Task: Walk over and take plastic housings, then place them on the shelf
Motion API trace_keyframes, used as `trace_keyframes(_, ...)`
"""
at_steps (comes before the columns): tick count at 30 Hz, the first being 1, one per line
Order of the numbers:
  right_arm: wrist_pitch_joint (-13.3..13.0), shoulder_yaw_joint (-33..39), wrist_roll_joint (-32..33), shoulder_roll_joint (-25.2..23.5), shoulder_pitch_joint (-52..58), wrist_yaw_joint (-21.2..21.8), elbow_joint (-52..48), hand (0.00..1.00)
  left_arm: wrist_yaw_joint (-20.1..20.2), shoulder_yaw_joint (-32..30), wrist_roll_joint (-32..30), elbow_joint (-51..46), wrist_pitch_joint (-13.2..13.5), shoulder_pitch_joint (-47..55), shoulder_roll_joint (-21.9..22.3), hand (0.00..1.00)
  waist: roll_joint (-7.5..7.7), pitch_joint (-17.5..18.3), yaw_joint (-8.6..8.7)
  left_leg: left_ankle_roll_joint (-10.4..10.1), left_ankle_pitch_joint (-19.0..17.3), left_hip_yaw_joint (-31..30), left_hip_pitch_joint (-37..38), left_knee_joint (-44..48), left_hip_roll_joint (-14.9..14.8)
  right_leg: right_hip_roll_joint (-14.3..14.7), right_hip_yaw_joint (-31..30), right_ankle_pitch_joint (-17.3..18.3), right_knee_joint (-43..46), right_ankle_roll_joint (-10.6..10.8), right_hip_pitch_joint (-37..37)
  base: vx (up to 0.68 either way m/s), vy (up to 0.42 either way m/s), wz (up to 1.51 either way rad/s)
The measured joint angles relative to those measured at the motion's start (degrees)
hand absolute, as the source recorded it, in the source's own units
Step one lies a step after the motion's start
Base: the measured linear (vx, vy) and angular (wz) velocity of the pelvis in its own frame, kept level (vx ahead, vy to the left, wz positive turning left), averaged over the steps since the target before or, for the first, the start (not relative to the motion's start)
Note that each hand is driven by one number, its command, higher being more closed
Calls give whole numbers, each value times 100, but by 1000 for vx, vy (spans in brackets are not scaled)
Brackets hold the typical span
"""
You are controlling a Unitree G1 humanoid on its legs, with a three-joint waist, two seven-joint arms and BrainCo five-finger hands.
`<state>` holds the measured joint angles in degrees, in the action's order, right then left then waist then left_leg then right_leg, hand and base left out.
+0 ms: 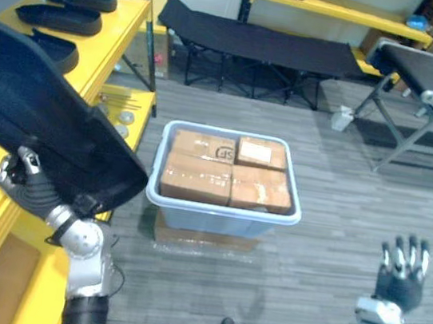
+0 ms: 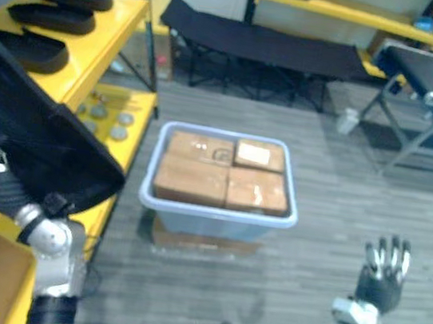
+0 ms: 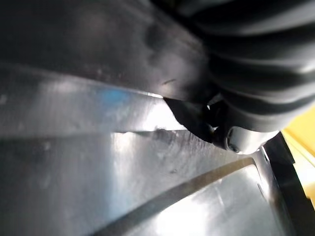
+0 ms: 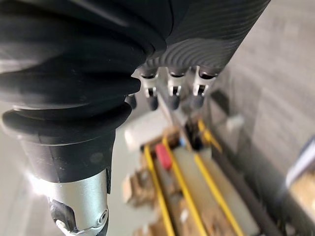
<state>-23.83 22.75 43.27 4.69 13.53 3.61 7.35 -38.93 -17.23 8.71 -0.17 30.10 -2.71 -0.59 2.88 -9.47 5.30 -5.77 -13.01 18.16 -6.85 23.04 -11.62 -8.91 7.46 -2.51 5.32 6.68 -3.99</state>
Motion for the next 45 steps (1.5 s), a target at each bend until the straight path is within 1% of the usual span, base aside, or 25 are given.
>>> trace_keyframes(1,-12,-23,-175,0,-72,0,75,0,105,-6,50,-3,0,83,9,100,-54,-103,-28,20,-25,-76,-41,150,-34,-2,20,121,313,3,-106,-37,27,24)
trace_keyframes(3,-16,-158,-362,-1,-207,6,164,0,308,-1,204,-109,-7,266,29,100,-104,-347,-197,15,-132,-244,-21,401,-80,-12,69,377,805,40,-113,-56,20,29)
trace_keyframes(4,-16,-204,-365,-1,-247,5,204,0,339,-9,226,-169,-8,356,41,100,-100,-357,-237,16,-148,-295,-26,444,-75,-21,115,443,906,41,-115,-45,0,37)
trace_keyframes(6,-16,-301,-593,-4,-316,7,231,0,408,-47,247,-475,-28,702,105,100,-105,-361,-435,17,-188,-484,-28,537,-44,-110,289,605,1103,47,-27,-19,23,47)
trace_keyframes(10,-7,-856,-984,34,-631,73,219,0,385,-374,182,-1038,-105,1340,105,100,-171,-400,-679,0,-215,-929,-50,515,175,-308,739,856,1158,79,288,-12,22,57)
trace_keyframes(13,34,-1472,-1144,145,-909,218,219,0,230,-781,-157,-1300,-254,1665,103,100,-256,-416,-944,29,-189,-1225,-83,405,382,-467,1059,934,1137,155,459,24,30,64)
trace_keyframes(15,82,-2077,-1263,147,-1304,235,264,0,144,-1313,-389,-1471,-296,1975,103,100,-310,-409,-1255,50,-97,-1564,-137,303,582,-612,1489,972,1088,188,637,69,19,82)
trace_keyframes(16,104,-2229,-1264,144,-1434,235,317,0,137,-1474,-481,-1498,-309,2034,103,100,-324,-410,-1346,100,-60,-1659,-154,303,637,-632,1598,974,1085,214,703,149,8,87)
trace_keyframes(18,167,-2806,-1399,81,-1925,138,728,0,146,-2091,-539,-1581,-319,2220,100,100,-361,-411,-1760,110,-48,-2062,-170,321,812,-710,2059,1036,994,299,1023,168,-5,92)
trace_keyframes(19,167,-2925,-1494,67,-2008,112,807,0,150,-2230,-530,-1583,-319,2273,100,100,-370,-404,-1866,110,-48,-2176,-185,326,864,-713,2186,1036,967,300,1119,153,-12,94)
trace_keyframes(21,166,-3345,-1790,-45,-2242,20,998,0,205,-2763,-506,-1585,-324,2540,125,100,-377,-379,-2261,115,-45,-2546,-277,326,1043,-729,2595,1037,817,300,1363,151,-6,90)
trace_keyframes(23,171,-3593,-2011,-189,-2333,-15,1004,0,424,-3118,-417,-1598,-321,2721,229,100,-358,-368,-2525,115,-45,-2734,-281,326,1128,-732,2823,1037,736,301,1526,103,9,63)
trace_keyframes(24,175,-3667,-2083,-242,-2369,-25,1003,0,466,-3190,-399,-1616,-319,2769,294,100,-350,-363,-2569,115,-46,-2778,-282,327,1144,-729,2875,1038,721,300,1567,85,16,49)
trace_keyframes(25,188,-3810,-2187,-276,-2427,-79,998,0,617,-3283,-315,-1671,-304,2874,447,100,-331,-353,-2686,115,-46,-2841,-269,324,1170,-724,2890,1038,715,300,1619,61,17,30)
trace_keyframes(26,280,-3892,-2247,-278,-2493,-127,998,0,764,-3306,-173,-1711,-272,2967,616,100,-308,-338,-2749,115,-46,-2861,-269,316,1173,-715,2887,1039,711,299,1625,50,14,16)
trace_keyframes(29,457,-3875,-2374,-216,-2488,-256,998,0,962,-3308,-62,-1715,-261,3010,821,100,-230,-282,-2783,117,-47,-2857,-272,260,1188,-699,2891,1070,620,299,1617,-2,0,-6)
trace_keyframes(31,566,-3771,-2374,-111,-2410,-271,970,0,1065,-3281,-56,-1783,-244,2981,804,100,-164,-222,-2721,125,-52,-2876,-352,286,1253,-681,3026,1085,526,320,1654,-20,6,19)
trace_keyframes(32,625,-3597,-2369,27,-2249,-286,886,0,1191,-3135,-13,-1944,-235,2928,713,100,-161,-220,-2578,149,-66,-2996,-456,400,1313,-644,3257,1080,481,329,1812,-53,19,57)
trace_keyframes(34,628,-3358,-2370,130,-2001,-356,868,0,1444,-3073,3,-2152,-236,2784,493,100,-93,-187,-2469,174,-53,-3122,-578,465,1418,-617,3535,1086,458,323,1939,-72,34,72)
trace_keyframes(36,622,-3167,-2385,202,-1835,-376,853,0,1674,-3059,115,-2253,-236,2668,245,100,-5,-150,-2468,247,-6,-3197,-625,404,1522,-673,3680,1122,491,258,1975,-35,56,46)
trace_keyframes(38,596,-3124,-2469,238,-1825,-368,847,0,1807,-2981,260,-2254,-239,2637,214,100,-39,-170,-2422,301,2,-3166,-622,359,1580,-792,3697,1171,686,176,1965,-22,76,32)
trace_keyframes(40,498,-3092,-2596,262,-1746,-368,813,0,1966,-2862,277,-2255,-239,2551,162,100,-39,-172,-2294,336,31,-3134,-630,363,1583,-926,3486,1221,1096,86,1932,-19,82,70)
trace_keyframes(41,482,-3020,-2617,259,-1492,-372,607,0,2091,-2730,271,-2317,-241,2501,-11,100,12,-167,-2164,346,121,-3211,-626,368,1660,-1022,2972,1216,1537,80,1821,-9,79,80)
trace_keyframes(44,405,-2754,-2622,244,-1073,-346,315,0,2234,-2397,270,-2497,-241,2347,-400,100,58,-157,-2022,361,279,-3622,-673,321,1809,-1006,2240,1179,2111,-23,1542,31,10,86)
trace_keyframes(45,360,-2605,-2706,247,-1019,-345,243,0,2252,-2280,270,-2572,-263,2250,-545,100,55,-201,-1984,341,359,-3722,-753,284,1829,-952,2053,1362,2154,-137,1419,-15,-43,41)
